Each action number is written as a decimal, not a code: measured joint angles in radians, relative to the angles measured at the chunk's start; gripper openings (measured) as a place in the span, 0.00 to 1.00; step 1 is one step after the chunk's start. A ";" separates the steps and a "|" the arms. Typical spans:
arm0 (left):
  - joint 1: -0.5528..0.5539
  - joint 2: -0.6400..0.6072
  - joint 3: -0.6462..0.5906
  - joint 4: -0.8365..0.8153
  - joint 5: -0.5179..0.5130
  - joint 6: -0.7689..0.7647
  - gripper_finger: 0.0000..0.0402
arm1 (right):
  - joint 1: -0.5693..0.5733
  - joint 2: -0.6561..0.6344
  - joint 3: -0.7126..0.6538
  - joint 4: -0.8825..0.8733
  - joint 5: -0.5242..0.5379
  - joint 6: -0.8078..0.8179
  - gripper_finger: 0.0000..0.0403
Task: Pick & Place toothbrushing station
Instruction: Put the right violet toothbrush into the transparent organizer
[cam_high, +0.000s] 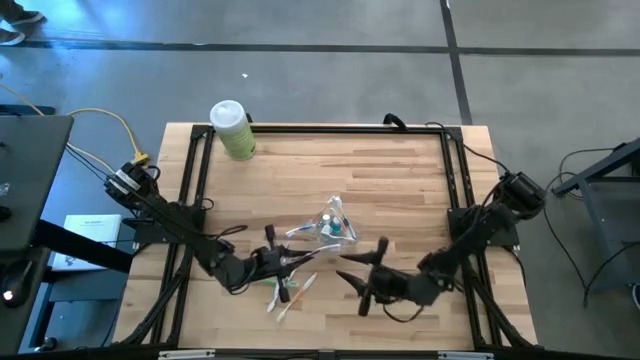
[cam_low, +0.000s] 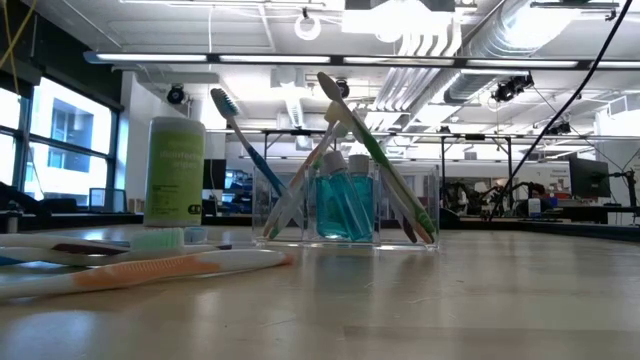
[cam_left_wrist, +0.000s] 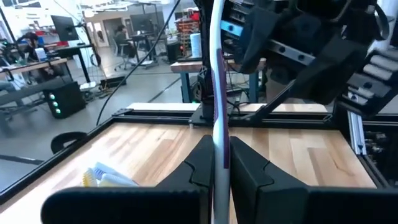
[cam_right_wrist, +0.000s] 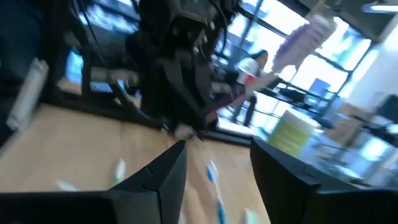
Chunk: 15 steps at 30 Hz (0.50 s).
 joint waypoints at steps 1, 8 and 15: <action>0.000 0.001 0.000 -0.001 0.000 -0.008 0.05 | -0.018 0.000 0.000 0.018 -0.046 0.010 0.42; 0.000 0.003 0.000 -0.003 0.039 -0.025 0.05 | -0.133 0.000 0.000 0.063 -0.242 0.102 0.42; 0.004 0.017 0.000 -0.007 0.039 -0.025 0.05 | -0.202 0.000 0.000 0.063 -0.424 0.150 0.42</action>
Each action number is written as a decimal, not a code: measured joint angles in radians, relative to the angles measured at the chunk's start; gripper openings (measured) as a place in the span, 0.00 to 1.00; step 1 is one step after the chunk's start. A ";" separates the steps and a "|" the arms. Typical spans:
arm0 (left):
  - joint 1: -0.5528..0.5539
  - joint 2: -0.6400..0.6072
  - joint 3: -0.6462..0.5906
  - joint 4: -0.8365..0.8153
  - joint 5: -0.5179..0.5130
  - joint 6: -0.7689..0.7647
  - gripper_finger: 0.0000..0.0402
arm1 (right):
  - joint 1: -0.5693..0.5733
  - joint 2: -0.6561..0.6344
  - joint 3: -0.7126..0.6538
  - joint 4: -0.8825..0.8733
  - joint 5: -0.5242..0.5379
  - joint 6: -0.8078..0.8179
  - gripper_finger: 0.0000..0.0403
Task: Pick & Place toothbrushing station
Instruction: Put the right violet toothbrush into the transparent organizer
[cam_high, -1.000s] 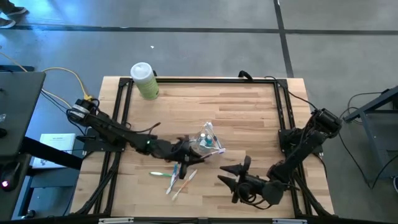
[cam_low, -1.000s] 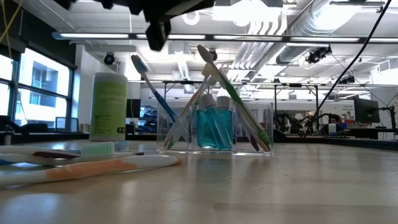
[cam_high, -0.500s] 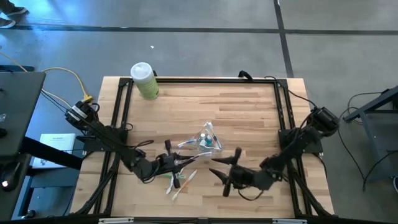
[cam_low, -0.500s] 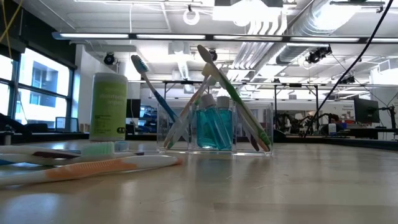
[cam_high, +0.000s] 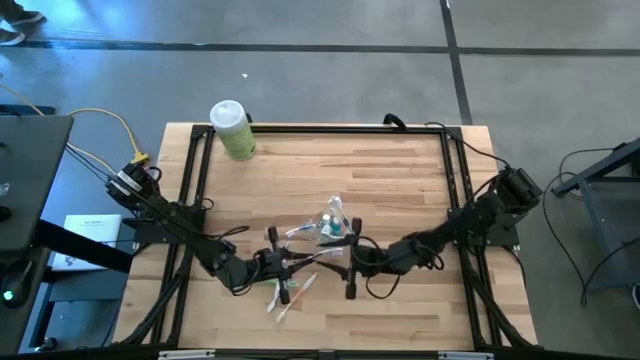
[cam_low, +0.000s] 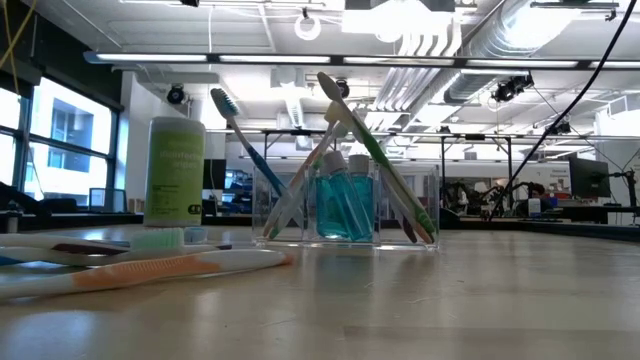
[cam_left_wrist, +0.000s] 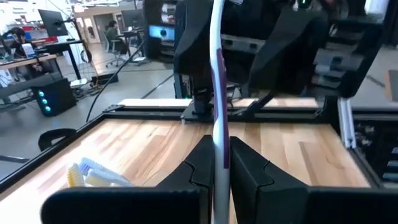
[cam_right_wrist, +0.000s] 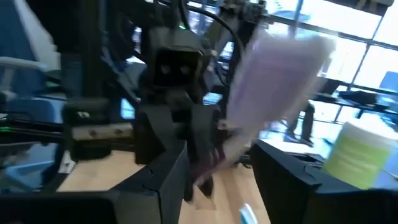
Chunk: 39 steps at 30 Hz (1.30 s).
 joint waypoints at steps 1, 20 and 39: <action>0.001 0.001 0.000 -0.007 0.000 0.000 0.05 | -0.004 0.000 0.000 0.000 -0.015 0.000 0.41; 0.020 0.005 0.000 -0.025 0.028 0.074 0.17 | -0.008 -0.001 0.000 -0.040 -0.082 -0.042 0.05; -0.243 0.005 0.000 -0.036 -0.433 0.158 0.39 | -0.165 -0.071 0.050 -0.432 -0.009 0.156 0.04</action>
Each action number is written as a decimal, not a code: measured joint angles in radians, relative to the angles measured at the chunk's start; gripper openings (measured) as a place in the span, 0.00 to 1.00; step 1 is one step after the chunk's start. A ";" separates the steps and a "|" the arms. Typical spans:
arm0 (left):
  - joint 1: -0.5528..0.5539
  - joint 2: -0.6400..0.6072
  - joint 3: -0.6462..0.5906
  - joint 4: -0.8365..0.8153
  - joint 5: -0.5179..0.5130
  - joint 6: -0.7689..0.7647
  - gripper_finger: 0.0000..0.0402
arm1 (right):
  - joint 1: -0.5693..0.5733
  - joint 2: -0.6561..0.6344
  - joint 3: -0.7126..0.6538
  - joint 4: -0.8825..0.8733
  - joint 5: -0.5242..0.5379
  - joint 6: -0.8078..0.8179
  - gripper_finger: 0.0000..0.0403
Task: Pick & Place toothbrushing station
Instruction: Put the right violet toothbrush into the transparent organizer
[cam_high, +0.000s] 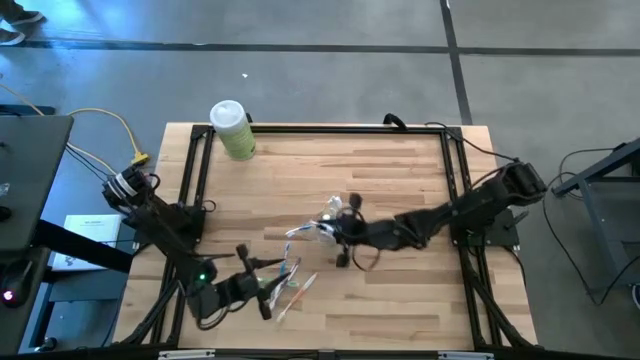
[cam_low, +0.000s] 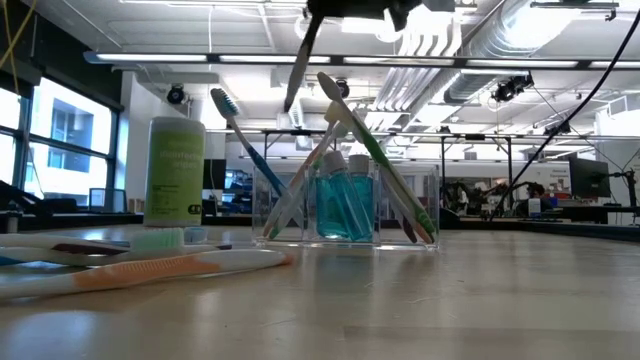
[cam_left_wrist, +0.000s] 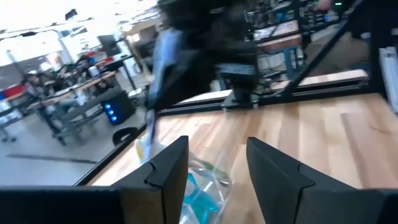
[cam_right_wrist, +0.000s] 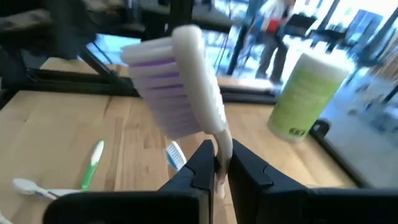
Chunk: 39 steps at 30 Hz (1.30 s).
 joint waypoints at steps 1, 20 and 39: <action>-0.011 0.000 0.000 0.000 -0.007 0.004 0.39 | -0.025 0.008 0.020 -0.033 -0.038 0.029 0.04; -0.021 0.000 0.000 -0.052 -0.023 0.002 0.39 | -0.169 0.193 0.046 -0.051 -0.201 0.178 0.04; -0.023 0.000 0.000 -0.052 -0.016 -0.037 0.39 | -0.143 0.148 0.045 -0.063 -0.086 0.095 0.55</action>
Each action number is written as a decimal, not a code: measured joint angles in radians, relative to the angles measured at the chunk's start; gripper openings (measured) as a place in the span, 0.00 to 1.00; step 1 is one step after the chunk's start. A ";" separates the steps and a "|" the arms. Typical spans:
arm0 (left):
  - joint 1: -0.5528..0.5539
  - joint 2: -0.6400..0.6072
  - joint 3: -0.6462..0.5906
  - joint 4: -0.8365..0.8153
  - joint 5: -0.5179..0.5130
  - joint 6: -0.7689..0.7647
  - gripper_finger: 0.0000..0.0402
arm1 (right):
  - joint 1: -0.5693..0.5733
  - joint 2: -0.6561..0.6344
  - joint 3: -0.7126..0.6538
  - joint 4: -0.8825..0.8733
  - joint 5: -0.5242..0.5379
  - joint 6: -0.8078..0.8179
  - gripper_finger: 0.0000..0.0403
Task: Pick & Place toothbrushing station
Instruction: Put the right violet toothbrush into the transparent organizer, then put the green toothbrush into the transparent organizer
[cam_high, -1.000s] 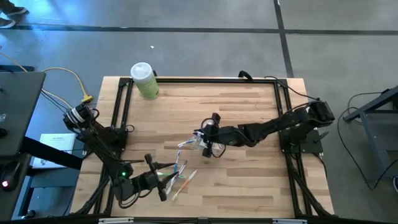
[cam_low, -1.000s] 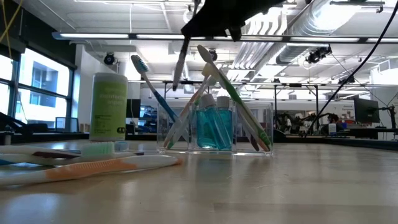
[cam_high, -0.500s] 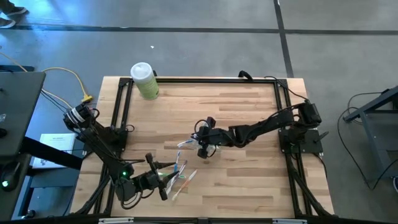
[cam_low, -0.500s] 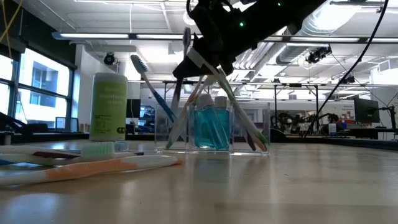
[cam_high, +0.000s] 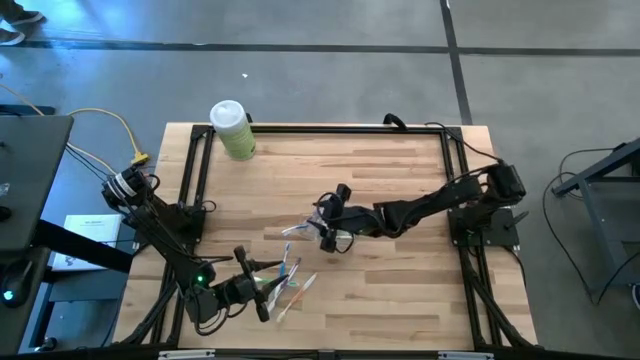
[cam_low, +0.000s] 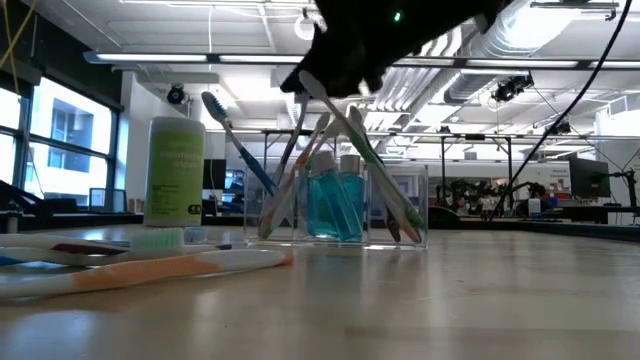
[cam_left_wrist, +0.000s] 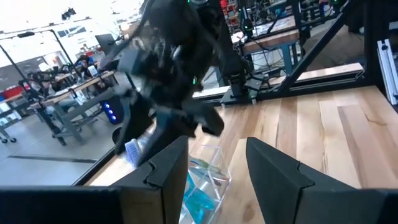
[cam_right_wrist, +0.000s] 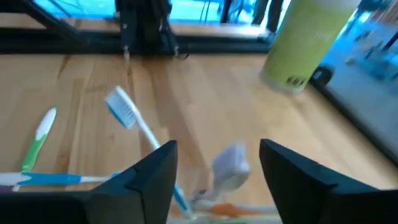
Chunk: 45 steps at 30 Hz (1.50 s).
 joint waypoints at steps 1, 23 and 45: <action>0.000 0.000 0.000 0.000 0.000 -0.010 0.39 | 0.011 -0.012 0.000 0.005 0.023 -0.021 0.56; 0.103 -0.132 0.000 -0.939 0.870 -1.135 0.39 | 0.264 -0.155 -0.001 -0.164 0.134 -0.022 0.57; 0.246 0.027 0.000 -1.104 1.078 -0.882 0.39 | 0.263 -0.155 -0.001 -0.241 0.090 0.037 0.57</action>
